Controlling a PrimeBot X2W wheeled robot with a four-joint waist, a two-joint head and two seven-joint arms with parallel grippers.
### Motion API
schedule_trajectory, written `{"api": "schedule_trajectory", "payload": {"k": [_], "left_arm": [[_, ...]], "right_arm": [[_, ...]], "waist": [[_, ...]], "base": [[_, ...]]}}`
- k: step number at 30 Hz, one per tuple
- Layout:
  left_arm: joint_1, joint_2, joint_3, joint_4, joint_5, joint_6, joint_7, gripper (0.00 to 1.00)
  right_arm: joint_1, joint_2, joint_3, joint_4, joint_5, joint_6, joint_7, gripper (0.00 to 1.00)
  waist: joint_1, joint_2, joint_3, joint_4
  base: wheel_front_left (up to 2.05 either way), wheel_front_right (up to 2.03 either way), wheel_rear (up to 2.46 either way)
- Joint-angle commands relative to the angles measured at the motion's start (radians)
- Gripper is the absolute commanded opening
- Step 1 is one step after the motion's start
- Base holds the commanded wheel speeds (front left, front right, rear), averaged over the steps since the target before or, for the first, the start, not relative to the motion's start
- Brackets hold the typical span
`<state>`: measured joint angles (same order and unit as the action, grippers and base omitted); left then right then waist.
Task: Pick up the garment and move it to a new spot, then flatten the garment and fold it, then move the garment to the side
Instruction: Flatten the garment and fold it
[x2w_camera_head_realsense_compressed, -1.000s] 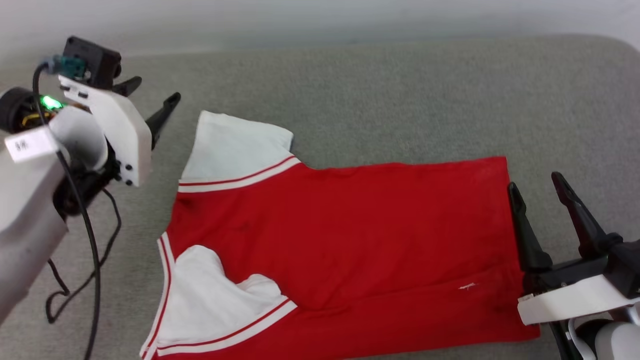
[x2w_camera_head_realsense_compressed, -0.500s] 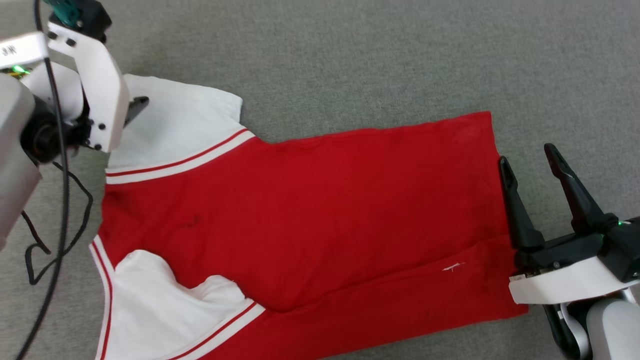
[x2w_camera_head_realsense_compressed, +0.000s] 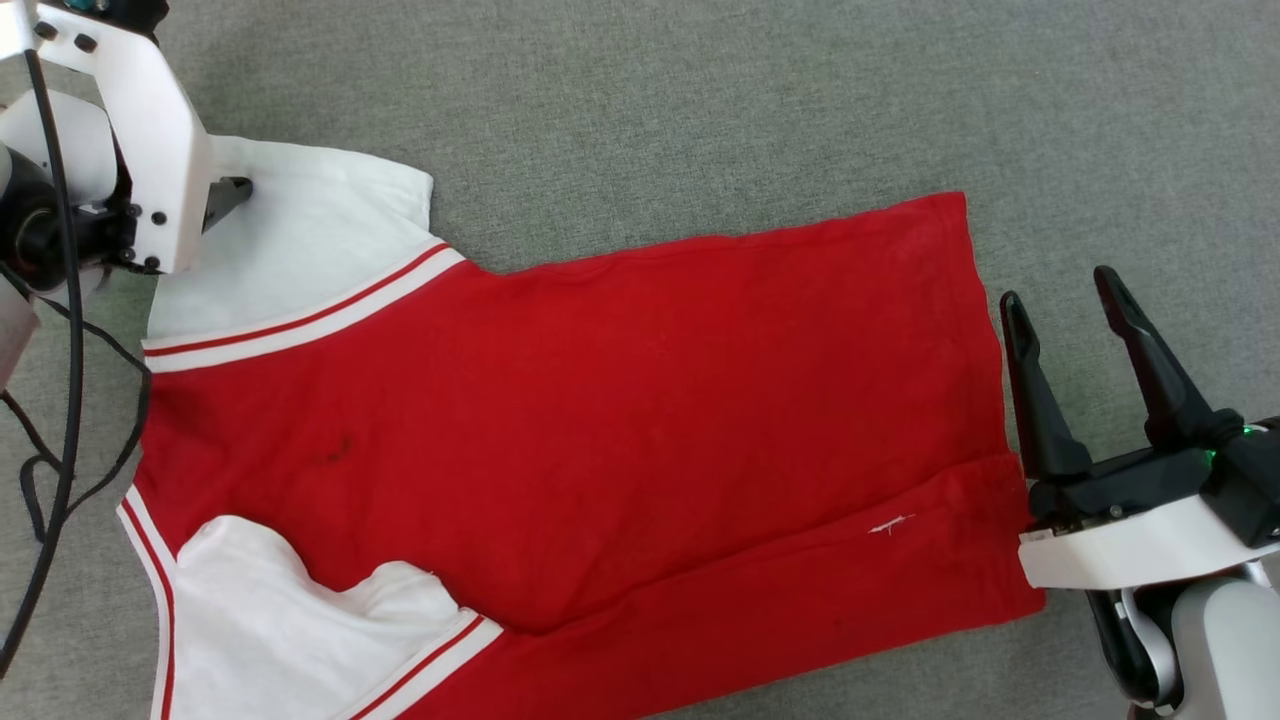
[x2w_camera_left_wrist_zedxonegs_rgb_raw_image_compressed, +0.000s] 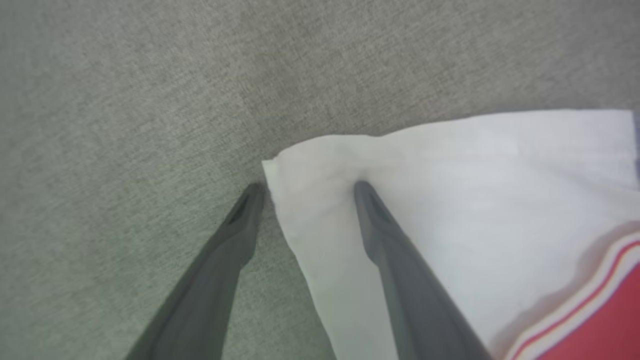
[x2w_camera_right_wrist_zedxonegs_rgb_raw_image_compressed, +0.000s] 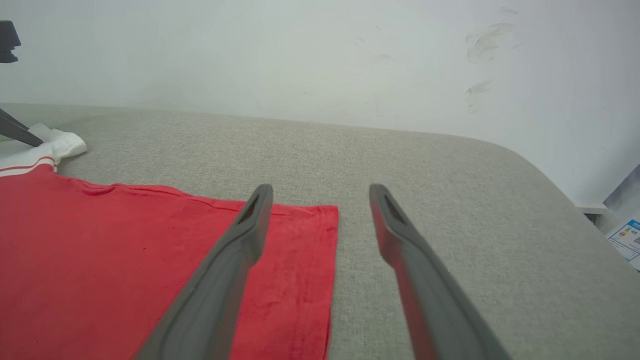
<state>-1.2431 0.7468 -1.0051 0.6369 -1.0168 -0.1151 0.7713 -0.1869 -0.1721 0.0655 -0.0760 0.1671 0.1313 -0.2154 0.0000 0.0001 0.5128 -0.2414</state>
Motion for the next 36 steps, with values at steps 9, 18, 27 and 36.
{"api": "schedule_trajectory", "payload": {"k": [9,18,27,36], "left_arm": [[0.039,-0.004,-0.015,-0.04,0.025,-0.008,-0.106,0.0],[0.031,-0.014,-0.056,-0.147,0.079,-0.013,-0.207,0.0],[0.014,-0.027,-0.075,-0.21,0.098,-0.014,-0.257,0.0],[-0.018,-0.035,-0.084,-0.242,0.11,-0.014,-0.279,0.0]], "right_arm": [[-0.061,-0.08,-0.013,-0.037,0.042,-0.001,0.079,1.0],[-0.174,-0.276,0.021,-0.078,0.166,-0.001,0.434,1.0],[-0.361,-0.446,0.172,0.021,0.35,-0.001,0.845,1.0],[-0.526,-0.465,0.344,0.171,0.447,-0.001,1.094,1.0]], "waist": [[0.0,-0.0001,-0.042,0.024],[0.0,-0.0001,-0.093,0.086],[0.0,-0.0001,-0.094,0.133],[0.0,-0.0001,-0.059,0.16]], "base": [[0.0,0.0,0.0],[0.0,0.0,0.0],[0.0,0.0,0.0],[0.0,0.0,0.0]]}}
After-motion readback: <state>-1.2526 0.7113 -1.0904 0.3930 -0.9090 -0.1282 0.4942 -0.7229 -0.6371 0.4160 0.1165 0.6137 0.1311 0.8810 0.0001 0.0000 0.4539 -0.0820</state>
